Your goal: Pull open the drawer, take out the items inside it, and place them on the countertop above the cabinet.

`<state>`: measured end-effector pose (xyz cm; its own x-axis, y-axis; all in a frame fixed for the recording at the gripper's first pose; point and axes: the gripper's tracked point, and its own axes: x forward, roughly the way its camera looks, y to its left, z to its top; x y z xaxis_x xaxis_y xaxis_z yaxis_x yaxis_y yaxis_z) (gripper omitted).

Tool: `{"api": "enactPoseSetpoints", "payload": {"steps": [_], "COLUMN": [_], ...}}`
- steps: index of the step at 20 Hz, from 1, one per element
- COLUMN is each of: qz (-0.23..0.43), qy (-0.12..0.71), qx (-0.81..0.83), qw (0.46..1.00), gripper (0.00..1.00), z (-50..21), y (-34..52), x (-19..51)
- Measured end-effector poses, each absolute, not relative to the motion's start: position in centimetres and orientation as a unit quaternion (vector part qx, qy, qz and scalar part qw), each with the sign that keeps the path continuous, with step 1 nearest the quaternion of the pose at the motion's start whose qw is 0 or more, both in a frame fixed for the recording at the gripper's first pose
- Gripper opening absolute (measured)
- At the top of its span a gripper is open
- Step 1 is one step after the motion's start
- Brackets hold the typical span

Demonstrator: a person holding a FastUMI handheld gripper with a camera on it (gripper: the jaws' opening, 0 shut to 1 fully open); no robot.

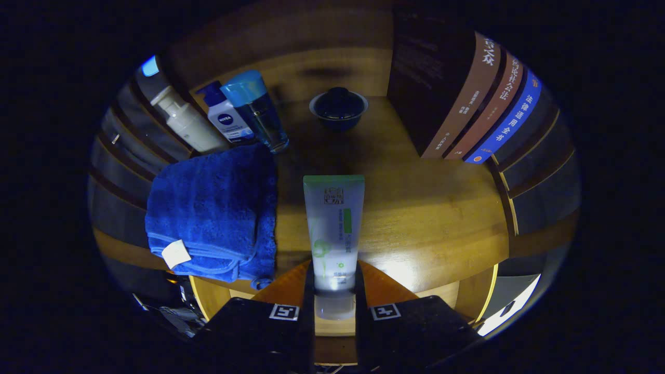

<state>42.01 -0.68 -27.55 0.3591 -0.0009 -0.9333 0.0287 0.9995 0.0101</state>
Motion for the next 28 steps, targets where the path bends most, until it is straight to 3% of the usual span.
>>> {"api": "enactPoseSetpoints", "payload": {"steps": [7, 9, 16, 28], "qz": [-0.018, -0.013, 0.024, 0.090], "qy": [0.575, 0.565, 0.505, 0.312], "qx": [0.005, 0.008, 0.001, -0.003], "qw": [0.818, 0.825, 0.863, 0.946], "gripper": [0.40, 0.48, 0.98, 1.00], "z": [-29.0, -28.7, -24.6, -14.2], "y": [-1.3, -1.0, 0.3, 0.2], "x": [42.1, 42.2, 40.1, 28.3]}}
